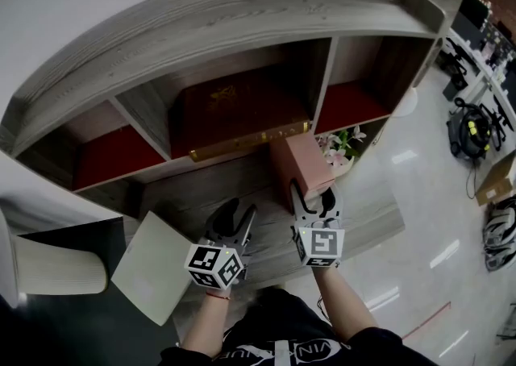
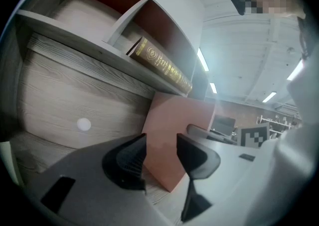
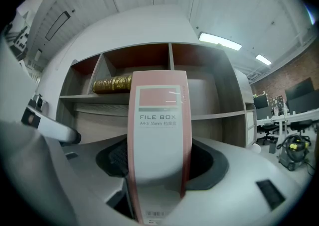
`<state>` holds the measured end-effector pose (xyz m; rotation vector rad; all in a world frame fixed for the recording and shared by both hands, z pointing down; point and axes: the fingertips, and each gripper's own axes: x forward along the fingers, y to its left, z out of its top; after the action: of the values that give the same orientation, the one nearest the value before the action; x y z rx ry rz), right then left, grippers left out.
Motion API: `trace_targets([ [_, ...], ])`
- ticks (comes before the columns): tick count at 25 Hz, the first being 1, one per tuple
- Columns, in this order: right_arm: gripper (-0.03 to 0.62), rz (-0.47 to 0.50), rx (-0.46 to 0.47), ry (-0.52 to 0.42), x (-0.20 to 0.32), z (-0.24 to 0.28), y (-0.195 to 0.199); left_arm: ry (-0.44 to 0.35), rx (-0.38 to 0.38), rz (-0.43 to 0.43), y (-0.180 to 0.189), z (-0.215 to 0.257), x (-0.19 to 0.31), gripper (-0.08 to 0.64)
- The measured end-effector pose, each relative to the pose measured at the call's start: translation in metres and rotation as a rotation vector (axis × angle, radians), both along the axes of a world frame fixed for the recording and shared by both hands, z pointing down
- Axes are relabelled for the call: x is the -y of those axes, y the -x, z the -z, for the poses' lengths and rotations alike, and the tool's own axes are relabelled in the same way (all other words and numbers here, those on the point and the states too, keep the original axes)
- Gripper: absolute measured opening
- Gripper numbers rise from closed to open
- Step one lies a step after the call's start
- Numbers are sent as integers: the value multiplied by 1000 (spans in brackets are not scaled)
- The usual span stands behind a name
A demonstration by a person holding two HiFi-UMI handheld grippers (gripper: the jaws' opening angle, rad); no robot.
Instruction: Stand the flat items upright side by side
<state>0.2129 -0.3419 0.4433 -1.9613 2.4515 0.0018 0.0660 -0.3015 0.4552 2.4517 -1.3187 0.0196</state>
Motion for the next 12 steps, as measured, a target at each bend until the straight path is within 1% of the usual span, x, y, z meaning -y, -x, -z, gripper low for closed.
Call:
trace_targets([
  [8, 296, -5, -3, -1, 1, 0, -3, -4, 4, 11, 3, 2, -3, 190],
  [12, 322, 16, -48, -9, 0, 1, 0, -2, 6, 29, 9, 2, -7, 190],
])
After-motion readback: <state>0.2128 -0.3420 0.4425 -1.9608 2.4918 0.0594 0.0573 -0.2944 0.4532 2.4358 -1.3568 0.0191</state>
